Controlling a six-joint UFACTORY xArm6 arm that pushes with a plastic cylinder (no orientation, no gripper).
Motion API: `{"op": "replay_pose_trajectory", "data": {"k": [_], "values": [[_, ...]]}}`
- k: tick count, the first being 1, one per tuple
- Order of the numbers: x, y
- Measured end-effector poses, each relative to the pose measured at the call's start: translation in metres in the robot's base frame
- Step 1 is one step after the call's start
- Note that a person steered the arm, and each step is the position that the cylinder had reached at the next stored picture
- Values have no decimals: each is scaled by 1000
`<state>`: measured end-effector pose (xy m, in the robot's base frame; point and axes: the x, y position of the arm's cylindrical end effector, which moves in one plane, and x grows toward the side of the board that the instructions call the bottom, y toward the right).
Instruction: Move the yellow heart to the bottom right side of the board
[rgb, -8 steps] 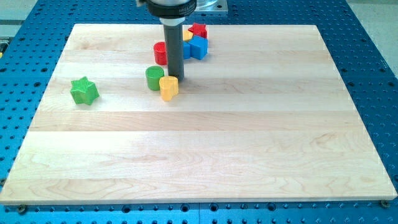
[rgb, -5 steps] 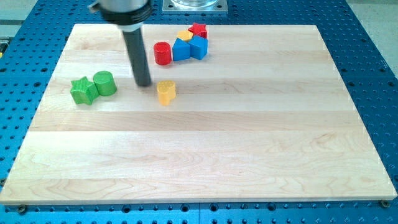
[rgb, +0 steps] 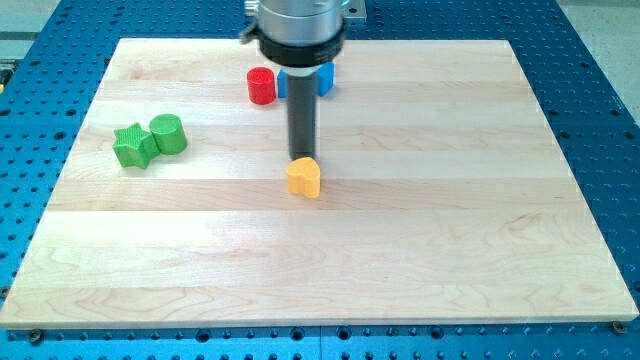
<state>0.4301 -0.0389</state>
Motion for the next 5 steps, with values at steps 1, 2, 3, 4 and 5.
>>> {"op": "replay_pose_trajectory", "data": {"k": [1, 2, 3, 4, 5], "values": [[43, 31], [61, 148], [66, 165], [73, 198], [83, 213]]}}
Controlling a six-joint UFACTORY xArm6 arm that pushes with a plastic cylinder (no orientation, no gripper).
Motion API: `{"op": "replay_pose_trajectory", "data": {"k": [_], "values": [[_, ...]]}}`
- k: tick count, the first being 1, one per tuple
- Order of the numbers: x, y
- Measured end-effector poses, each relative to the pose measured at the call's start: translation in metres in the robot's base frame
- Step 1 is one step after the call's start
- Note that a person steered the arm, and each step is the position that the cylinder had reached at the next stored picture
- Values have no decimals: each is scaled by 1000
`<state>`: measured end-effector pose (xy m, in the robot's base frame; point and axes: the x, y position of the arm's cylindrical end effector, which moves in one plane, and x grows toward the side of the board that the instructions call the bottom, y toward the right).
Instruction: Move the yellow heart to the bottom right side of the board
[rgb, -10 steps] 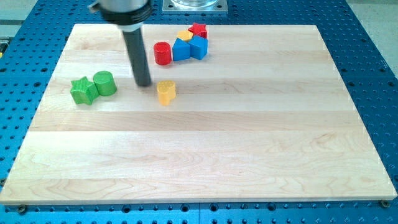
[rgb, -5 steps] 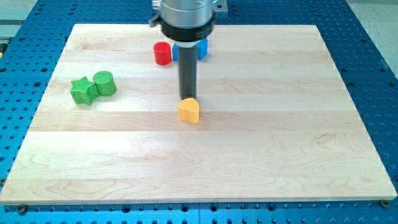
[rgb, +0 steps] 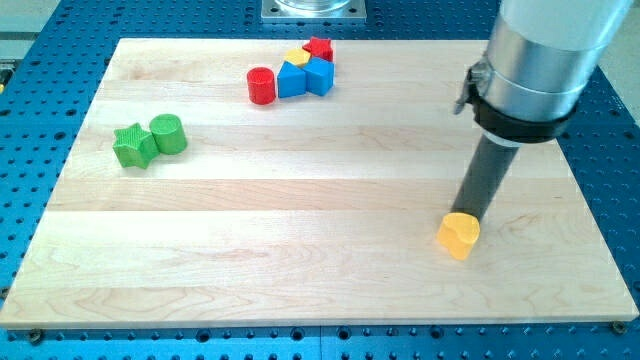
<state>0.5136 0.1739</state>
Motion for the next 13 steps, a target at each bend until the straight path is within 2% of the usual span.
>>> {"op": "replay_pose_trajectory", "data": {"k": [1, 3, 5, 6, 7, 8, 9, 10, 11, 13], "values": [[-10, -10], [9, -41], [35, -30], [44, -79], [67, -36], [72, -5], [72, 0], [48, -45], [-6, -83], [-151, -29]]}}
